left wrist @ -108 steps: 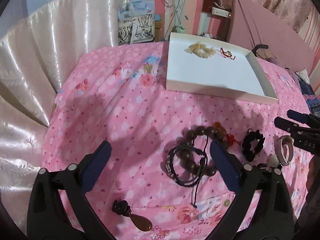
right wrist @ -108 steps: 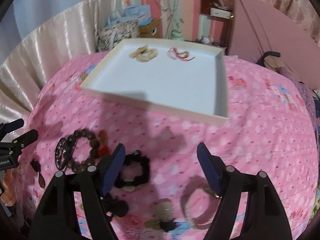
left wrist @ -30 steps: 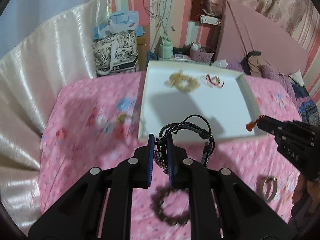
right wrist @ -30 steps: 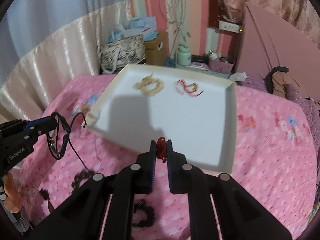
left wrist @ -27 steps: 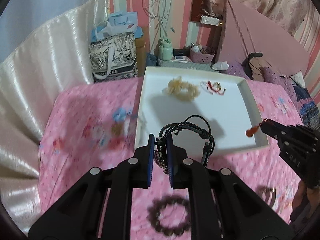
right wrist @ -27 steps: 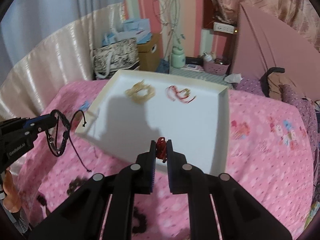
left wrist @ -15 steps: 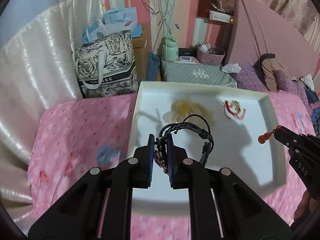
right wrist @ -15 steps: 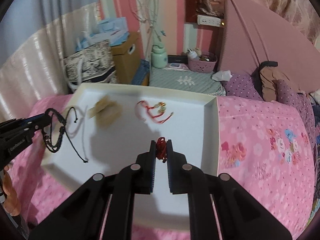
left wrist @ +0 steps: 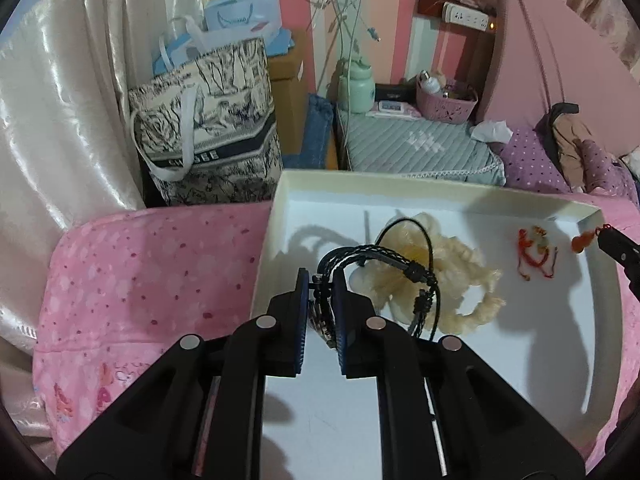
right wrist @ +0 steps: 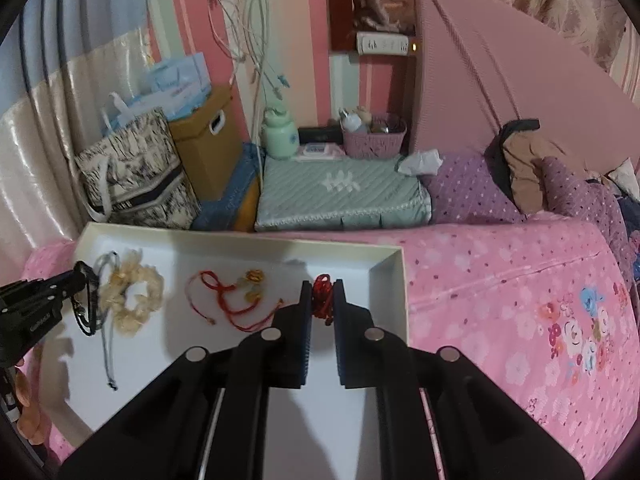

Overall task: Organize jewelry
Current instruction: 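Carry both items into the white tray and open both grippers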

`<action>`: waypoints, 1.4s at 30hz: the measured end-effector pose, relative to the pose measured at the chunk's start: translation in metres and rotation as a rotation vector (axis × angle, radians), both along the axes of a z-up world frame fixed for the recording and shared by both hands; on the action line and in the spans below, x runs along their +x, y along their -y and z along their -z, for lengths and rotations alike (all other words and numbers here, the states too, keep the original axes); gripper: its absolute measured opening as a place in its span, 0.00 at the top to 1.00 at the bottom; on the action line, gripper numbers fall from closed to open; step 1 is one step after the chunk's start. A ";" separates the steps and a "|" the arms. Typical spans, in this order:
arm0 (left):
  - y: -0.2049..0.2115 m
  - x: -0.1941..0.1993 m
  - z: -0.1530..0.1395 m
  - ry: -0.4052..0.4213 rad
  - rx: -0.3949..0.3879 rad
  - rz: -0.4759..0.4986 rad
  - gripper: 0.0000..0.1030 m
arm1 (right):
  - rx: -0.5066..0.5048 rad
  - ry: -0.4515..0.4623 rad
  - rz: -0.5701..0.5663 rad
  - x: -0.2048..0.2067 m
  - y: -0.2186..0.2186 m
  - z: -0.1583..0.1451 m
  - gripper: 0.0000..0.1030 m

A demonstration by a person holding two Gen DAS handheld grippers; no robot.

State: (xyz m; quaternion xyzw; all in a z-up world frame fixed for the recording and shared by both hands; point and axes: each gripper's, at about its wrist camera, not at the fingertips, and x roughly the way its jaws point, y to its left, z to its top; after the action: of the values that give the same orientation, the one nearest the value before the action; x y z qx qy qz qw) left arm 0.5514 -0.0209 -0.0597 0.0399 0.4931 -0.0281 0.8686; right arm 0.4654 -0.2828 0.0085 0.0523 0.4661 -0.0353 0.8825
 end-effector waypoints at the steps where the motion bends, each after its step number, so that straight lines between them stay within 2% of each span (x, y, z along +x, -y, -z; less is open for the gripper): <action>1: 0.000 0.000 0.003 -0.006 -0.001 -0.001 0.90 | -0.001 -0.006 0.000 0.001 0.000 0.003 0.91; 5: -0.002 -0.001 0.013 -0.022 0.002 0.000 0.90 | 0.000 -0.037 -0.003 -0.002 -0.001 0.010 0.91; 12: 0.001 -0.003 0.014 -0.018 0.026 0.009 0.90 | -0.006 -0.075 -0.021 -0.003 -0.008 0.021 0.91; 27: 0.005 -0.001 0.016 -0.029 0.050 0.011 0.89 | -0.024 -0.103 -0.032 0.002 -0.014 0.031 0.90; 29: 0.005 -0.001 0.017 -0.029 0.054 0.012 0.88 | -0.017 -0.102 -0.029 0.002 -0.013 0.031 0.87; 31: 0.005 -0.002 0.017 -0.028 0.073 0.009 0.81 | -0.008 -0.104 -0.025 0.002 -0.011 0.030 0.87; 32: 0.005 -0.002 0.016 -0.024 0.093 0.000 0.71 | -0.009 -0.105 -0.025 0.002 -0.012 0.030 0.87; 33: 0.006 -0.003 0.017 -0.026 0.084 0.007 0.67 | -0.013 -0.107 -0.025 0.002 -0.012 0.030 0.85; 35: 0.008 -0.006 0.017 -0.022 0.091 0.012 0.63 | -0.018 -0.110 -0.025 0.001 -0.013 0.031 0.69; 36: 0.010 -0.008 0.017 -0.017 0.108 0.013 0.62 | -0.018 -0.114 -0.026 0.000 -0.013 0.031 0.66; 39: 0.013 -0.011 0.016 -0.016 0.124 0.017 0.58 | -0.019 -0.116 -0.028 -0.002 -0.012 0.029 0.63; 42: 0.014 -0.015 0.011 -0.018 0.105 0.023 0.56 | -0.028 -0.110 -0.027 -0.007 -0.013 0.023 0.52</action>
State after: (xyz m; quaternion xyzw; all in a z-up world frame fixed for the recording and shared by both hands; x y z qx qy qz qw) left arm 0.5367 -0.0351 -0.0710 0.0910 0.5013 -0.0126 0.8604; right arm 0.4588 -0.2693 -0.0149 0.0317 0.5139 -0.0325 0.8567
